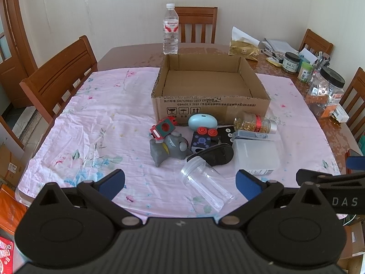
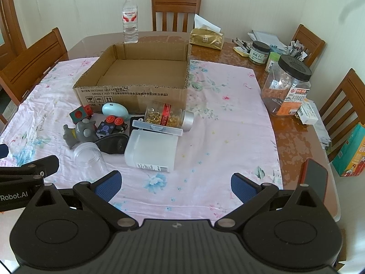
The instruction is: Organize rigid objects
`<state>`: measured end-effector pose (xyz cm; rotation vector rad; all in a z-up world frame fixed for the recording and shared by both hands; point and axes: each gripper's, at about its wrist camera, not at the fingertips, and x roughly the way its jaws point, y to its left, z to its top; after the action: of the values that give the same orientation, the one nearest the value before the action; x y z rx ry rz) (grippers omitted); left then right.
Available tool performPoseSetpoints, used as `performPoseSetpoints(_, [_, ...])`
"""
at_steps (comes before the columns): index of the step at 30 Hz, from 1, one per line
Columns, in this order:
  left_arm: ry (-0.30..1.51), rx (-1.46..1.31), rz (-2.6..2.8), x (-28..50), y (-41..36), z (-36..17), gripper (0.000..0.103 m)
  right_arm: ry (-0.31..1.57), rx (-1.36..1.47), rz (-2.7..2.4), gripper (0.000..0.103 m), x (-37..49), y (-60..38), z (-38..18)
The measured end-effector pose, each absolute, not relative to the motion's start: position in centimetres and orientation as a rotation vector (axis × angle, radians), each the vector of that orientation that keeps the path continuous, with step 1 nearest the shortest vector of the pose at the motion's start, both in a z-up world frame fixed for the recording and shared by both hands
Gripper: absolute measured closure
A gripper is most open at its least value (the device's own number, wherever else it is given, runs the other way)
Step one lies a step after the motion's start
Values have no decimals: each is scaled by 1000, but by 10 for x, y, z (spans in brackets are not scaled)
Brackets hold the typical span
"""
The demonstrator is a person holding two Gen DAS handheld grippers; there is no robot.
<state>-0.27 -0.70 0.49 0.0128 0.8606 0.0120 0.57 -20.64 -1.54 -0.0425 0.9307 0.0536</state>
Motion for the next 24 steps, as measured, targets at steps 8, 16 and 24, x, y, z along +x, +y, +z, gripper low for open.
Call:
performPoseSetpoints(8, [860,11,11,-2,-8,9,0,931,-43,55,0,7,-207,-15])
performPoseSetpoints(16, [859,8,10,0,-10,11,0,930,-41,56,0,8,-208,-15])
performPoseSetpoints(24, [858,8,6,3,-8,10,0,927,-46,59,0,11,-205,-16])
